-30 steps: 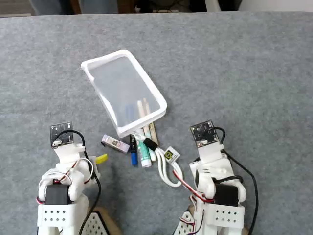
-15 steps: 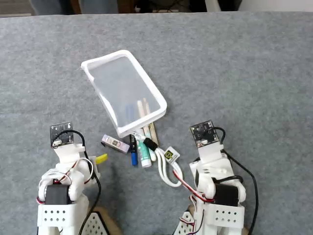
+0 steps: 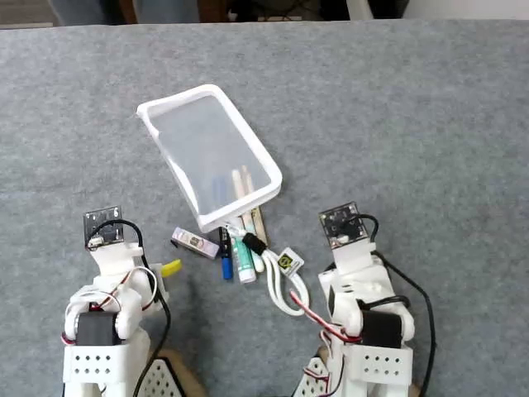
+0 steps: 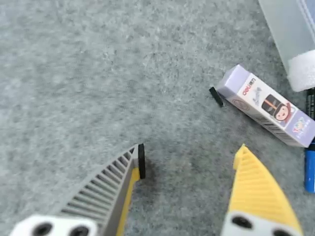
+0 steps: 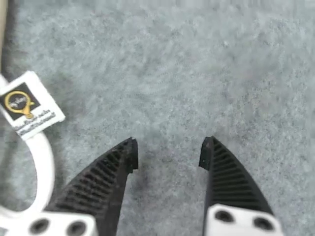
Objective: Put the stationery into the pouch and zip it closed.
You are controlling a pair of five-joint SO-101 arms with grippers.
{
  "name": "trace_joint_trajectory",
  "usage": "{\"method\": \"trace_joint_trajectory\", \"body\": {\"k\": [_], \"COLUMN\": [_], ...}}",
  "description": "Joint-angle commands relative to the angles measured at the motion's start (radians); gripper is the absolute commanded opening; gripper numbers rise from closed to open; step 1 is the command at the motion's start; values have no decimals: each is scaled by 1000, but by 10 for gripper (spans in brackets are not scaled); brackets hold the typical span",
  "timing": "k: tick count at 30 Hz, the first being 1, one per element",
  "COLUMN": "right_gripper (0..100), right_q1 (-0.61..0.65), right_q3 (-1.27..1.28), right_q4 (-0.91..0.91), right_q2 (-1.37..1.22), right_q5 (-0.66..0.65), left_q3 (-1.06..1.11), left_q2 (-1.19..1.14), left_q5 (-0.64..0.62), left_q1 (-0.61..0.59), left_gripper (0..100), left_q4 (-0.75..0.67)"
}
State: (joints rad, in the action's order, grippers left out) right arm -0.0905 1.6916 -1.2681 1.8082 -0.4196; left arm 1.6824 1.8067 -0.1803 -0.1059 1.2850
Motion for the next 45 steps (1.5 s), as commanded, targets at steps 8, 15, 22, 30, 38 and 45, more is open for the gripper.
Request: {"method": "trace_joint_trajectory", "body": {"k": [8, 15, 22, 30, 38, 45], "right_gripper": [230, 230, 230, 230, 232, 234], "right_q1": [276, 400, 397, 404, 405, 405], "right_q3": [-7, -54, -228, -588, -802, -835], "right_q4": [0, 161, 166, 77, 26, 49], "right_q2": [39, 38, -127, -783, -1244, -1310], "right_q5": [34, 292, 342, 344, 279, 232], "left_q3": [16, 16, -8, -31, -31, -21], "left_q2": [-8, -11, -11, -11, -11, -11], "left_q5": [-11, -11, -94, -133, -157, -144], "left_q1": [-10, -5, -4, -27, -81, -76], "left_gripper": [307, 307, 307, 307, 306, 306], "left_q4": [-26, -41, -26, -31, -46, -46]}}
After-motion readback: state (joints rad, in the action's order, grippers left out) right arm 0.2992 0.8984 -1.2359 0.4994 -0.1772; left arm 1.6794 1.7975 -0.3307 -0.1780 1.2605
